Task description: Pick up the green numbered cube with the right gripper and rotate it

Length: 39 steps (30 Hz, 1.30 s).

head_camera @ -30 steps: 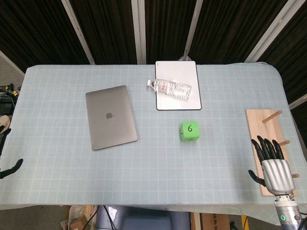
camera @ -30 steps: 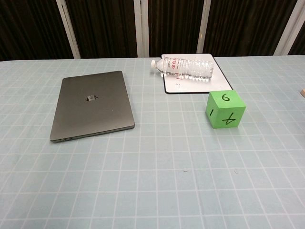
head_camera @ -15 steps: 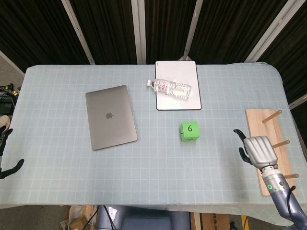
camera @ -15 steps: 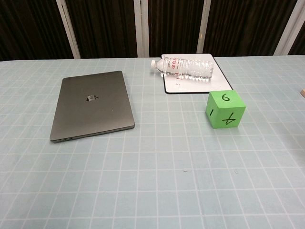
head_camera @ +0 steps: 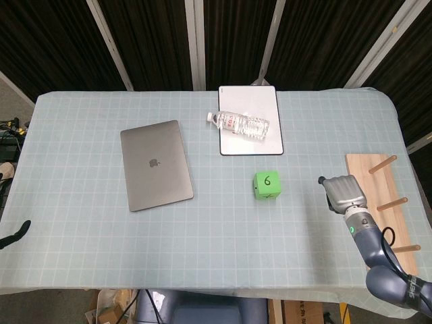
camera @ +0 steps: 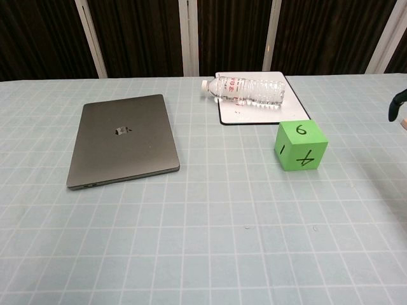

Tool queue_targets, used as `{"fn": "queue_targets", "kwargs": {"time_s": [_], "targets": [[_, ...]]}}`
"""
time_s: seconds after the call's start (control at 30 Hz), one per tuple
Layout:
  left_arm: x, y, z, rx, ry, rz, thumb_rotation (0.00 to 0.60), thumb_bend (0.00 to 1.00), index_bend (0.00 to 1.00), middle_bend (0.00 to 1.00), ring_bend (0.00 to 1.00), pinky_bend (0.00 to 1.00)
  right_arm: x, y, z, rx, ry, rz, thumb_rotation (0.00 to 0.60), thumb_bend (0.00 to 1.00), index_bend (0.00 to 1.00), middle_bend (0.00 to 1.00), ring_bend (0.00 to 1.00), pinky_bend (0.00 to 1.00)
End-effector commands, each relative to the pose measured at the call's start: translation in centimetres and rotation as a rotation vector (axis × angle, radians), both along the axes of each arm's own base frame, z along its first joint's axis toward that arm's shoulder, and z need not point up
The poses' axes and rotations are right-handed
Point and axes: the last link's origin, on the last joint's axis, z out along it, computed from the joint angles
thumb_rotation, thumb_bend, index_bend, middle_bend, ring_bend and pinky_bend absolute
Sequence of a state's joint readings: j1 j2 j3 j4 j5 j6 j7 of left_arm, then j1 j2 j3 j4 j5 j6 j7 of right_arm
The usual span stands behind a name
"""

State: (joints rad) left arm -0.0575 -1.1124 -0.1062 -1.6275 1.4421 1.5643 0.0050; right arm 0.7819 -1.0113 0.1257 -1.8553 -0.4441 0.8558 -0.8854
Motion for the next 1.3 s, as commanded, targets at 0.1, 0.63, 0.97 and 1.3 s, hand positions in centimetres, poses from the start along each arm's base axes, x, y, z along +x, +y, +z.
{"fn": "queue_targets", "kwargs": {"time_s": [0.1,0.63,0.97,1.3], "targets": [[-0.1,0.1,0.0,-0.001,-0.002,0.005,0.600,0.32,0.10,0.00,0.00,0.00,2.9,-1.9,-1.8,0.046,0.070,-0.018,0.600,0.84,0.26,0.83,0.87,0.75],[0.0,0.3,-0.5,-0.010,0.020,0.018,0.600,0.31,0.10,0.00,0.00,0.00,5.4,-3.6,-4.3,0.067,0.092,-0.048,0.600,0.85,0.19,0.83,0.87,0.75],[0.0,0.4,-0.6,-0.013,0.023,0.027,0.600,0.31,0.10,0.00,0.00,0.00,6.4,-3.8,-5.9,0.102,0.073,-0.041,0.600,0.85,0.19,0.83,0.87,0.75],[-0.1,0.5,-0.8,-0.020,0.030,0.033,0.600,0.32,0.10,0.00,0.00,0.00,7.4,-4.1,-6.7,0.112,0.039,-0.027,0.600,0.85,0.19,0.83,0.87,0.75]]}}
